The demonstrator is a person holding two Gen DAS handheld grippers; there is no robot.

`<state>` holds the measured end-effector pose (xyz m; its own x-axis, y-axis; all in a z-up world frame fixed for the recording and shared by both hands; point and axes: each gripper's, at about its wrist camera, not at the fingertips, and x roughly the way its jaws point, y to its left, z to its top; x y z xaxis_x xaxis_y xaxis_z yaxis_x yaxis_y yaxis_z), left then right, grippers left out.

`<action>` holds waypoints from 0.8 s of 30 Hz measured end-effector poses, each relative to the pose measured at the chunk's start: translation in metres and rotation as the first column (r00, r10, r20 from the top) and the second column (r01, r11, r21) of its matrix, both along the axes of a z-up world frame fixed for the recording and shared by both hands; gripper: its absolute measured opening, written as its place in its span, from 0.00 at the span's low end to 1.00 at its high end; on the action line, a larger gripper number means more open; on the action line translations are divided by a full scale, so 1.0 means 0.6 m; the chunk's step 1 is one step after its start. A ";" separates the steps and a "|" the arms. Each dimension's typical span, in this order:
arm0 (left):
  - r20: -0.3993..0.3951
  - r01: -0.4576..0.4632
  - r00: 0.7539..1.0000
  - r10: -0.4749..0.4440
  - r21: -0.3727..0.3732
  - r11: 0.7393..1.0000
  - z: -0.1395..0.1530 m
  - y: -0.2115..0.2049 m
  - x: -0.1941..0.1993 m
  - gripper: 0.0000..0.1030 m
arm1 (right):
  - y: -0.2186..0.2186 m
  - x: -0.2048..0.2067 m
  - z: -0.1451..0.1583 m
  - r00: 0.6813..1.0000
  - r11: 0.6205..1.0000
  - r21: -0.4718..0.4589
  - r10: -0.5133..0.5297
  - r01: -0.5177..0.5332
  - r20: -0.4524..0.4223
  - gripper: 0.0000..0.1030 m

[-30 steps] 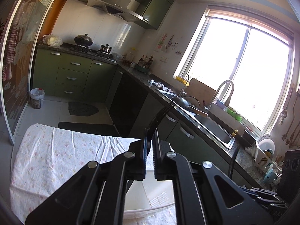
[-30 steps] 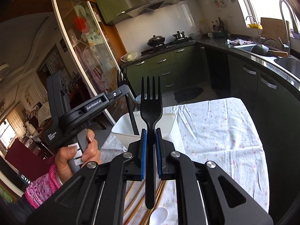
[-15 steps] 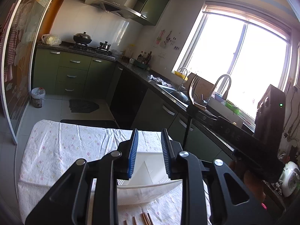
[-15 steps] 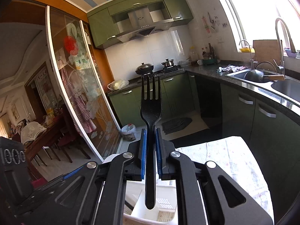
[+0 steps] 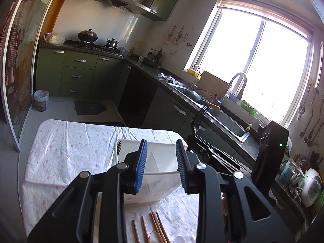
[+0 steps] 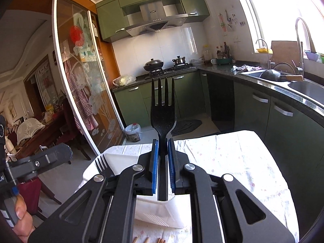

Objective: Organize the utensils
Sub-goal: 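Lift the fork into the white caddy with the left tool while the right drops its fork, then grasp the clear plastic spoon with the left tool while the right grasps the white spoon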

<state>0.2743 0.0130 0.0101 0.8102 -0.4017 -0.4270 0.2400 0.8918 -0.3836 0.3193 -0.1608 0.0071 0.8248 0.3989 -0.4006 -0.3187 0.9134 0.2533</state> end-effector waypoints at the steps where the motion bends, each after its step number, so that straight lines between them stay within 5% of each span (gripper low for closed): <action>1: -0.012 0.002 1.000 -0.002 0.007 1.000 -0.002 -0.002 -0.001 0.30 | 0.001 -0.005 -0.004 1.000 1.000 -0.008 0.006 -0.006 -0.004 0.13; 8: -0.123 0.018 0.992 -0.009 0.077 0.997 -0.027 -0.014 -0.022 0.37 | 0.001 -0.044 -0.009 0.999 0.997 -0.070 0.041 -0.042 -0.018 0.38; 11: -0.215 0.042 0.977 -0.017 0.110 0.993 -0.049 -0.020 -0.037 0.48 | -0.017 -0.077 0.000 0.998 0.997 -0.048 0.057 -0.058 -0.019 0.39; 16: -0.404 0.157 0.910 -0.090 0.137 0.978 -0.114 -0.043 -0.055 0.54 | -0.048 -0.139 -0.017 0.983 0.989 -0.051 0.134 -0.141 -0.124 0.39; 20: -0.526 0.238 0.831 -0.180 0.045 0.970 -0.170 -0.057 -0.045 0.62 | -0.085 -0.171 -0.073 0.947 0.981 -0.015 0.184 -0.195 -0.263 0.39; 24: -0.558 0.244 0.804 -0.204 -0.002 0.970 -0.213 -0.064 -0.018 0.68 | -0.128 -0.190 -0.119 0.926 0.982 0.049 0.186 -0.180 -0.329 0.44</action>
